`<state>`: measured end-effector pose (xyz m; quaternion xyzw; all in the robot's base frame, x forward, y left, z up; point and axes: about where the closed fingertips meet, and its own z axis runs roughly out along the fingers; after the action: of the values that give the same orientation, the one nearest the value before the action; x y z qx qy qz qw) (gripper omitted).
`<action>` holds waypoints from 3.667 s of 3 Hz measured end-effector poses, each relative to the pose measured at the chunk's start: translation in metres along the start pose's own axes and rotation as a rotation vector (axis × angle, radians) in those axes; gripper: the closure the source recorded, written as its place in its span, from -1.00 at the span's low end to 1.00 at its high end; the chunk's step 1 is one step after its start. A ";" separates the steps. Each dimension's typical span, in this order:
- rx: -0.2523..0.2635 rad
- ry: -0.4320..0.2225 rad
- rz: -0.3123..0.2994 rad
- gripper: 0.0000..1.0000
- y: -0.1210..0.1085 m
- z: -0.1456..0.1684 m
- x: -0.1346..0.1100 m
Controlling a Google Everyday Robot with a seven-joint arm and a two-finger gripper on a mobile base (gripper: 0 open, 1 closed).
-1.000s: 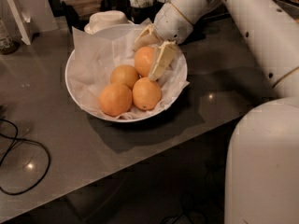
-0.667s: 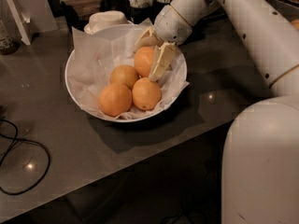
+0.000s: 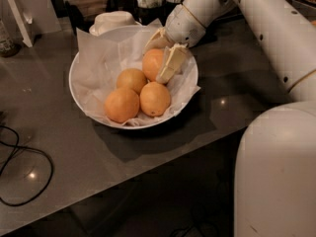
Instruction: Pick orange from white bowl
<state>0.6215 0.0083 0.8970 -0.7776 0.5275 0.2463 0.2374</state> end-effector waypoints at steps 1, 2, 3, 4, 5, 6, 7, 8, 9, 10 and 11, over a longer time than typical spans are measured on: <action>0.000 0.000 0.000 -0.10 0.000 -0.001 -0.001; -0.012 0.024 0.017 -0.42 0.005 -0.002 0.004; -0.013 0.026 0.019 -0.70 0.006 -0.002 0.005; -0.027 0.059 0.050 -0.86 0.014 0.004 0.023; -0.029 0.070 0.058 -0.86 0.017 0.001 0.029; -0.033 0.082 0.064 -0.51 0.019 -0.002 0.031; -0.033 0.082 0.064 -0.07 0.018 -0.005 0.029; -0.033 0.082 0.064 -0.04 0.016 -0.006 0.027; -0.033 0.082 0.064 0.34 0.016 -0.006 0.027; 0.036 0.119 0.077 0.81 0.021 -0.019 0.016; 0.162 0.111 -0.022 1.00 0.031 -0.052 -0.029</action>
Offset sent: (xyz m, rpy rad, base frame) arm -0.0298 -0.0472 -0.0530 -0.2212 0.0914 -0.0126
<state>0.5898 -0.0145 0.9516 -0.7739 0.5495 0.1569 0.2728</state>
